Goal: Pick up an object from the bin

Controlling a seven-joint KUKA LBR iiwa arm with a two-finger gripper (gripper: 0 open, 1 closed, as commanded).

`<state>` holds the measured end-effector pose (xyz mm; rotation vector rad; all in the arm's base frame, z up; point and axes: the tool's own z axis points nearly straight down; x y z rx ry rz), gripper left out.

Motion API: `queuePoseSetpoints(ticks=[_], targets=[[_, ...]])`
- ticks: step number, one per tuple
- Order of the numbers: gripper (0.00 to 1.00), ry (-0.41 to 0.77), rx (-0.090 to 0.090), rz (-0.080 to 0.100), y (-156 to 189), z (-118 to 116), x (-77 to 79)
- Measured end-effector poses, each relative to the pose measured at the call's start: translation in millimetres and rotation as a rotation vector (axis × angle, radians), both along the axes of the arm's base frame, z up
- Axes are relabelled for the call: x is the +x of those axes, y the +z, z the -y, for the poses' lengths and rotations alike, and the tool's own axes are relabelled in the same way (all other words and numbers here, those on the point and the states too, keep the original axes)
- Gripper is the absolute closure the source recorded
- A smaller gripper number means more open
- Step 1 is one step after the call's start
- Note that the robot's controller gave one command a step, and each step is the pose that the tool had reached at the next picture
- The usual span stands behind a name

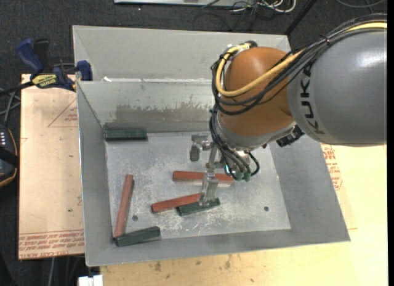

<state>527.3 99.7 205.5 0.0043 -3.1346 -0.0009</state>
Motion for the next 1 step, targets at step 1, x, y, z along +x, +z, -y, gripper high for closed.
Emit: queuePoseSetpoints(ticks=[1], targets=[[0.00,-0.002,0.001,0.007,3.8,0.6,1.7]])
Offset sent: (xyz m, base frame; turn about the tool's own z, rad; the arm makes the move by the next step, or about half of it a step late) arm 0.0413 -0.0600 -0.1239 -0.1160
